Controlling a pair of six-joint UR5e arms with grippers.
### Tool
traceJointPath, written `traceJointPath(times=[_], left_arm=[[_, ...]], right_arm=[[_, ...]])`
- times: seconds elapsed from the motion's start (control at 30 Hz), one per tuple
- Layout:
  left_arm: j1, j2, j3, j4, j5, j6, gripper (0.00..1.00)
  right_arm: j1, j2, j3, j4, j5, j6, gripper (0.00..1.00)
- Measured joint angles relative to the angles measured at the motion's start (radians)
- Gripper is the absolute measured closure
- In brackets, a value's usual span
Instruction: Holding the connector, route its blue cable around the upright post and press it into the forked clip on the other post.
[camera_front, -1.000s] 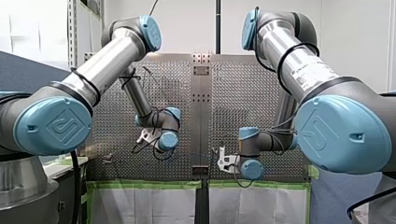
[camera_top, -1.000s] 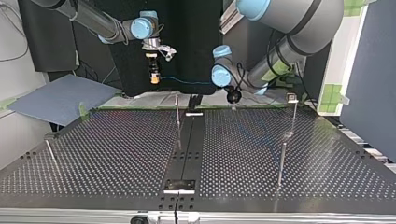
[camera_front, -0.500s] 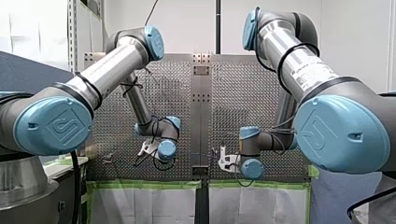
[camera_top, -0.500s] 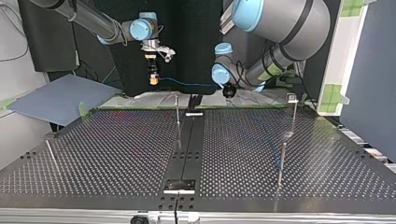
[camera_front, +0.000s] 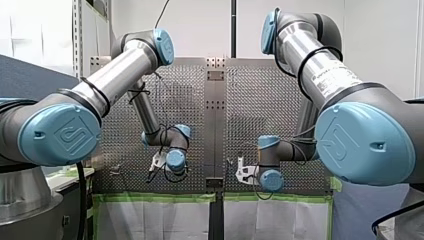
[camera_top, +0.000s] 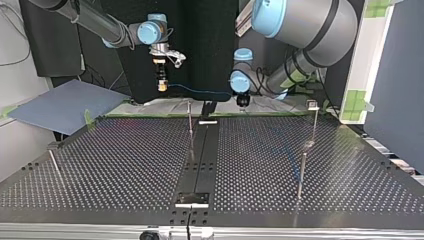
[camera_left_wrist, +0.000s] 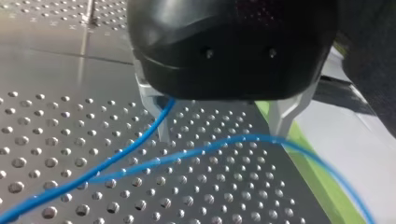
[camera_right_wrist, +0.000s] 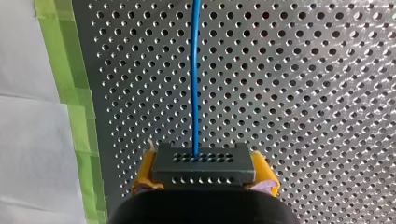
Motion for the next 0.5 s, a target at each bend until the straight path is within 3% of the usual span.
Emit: traceJointPath(times=[0.5], left_arm=[[0.028,0.032,-0.003,-0.004,0.132,-0.132,0.0]], right_arm=[[-0.031,0.001,0.0,0.003,-0.001,-0.022,1.0]])
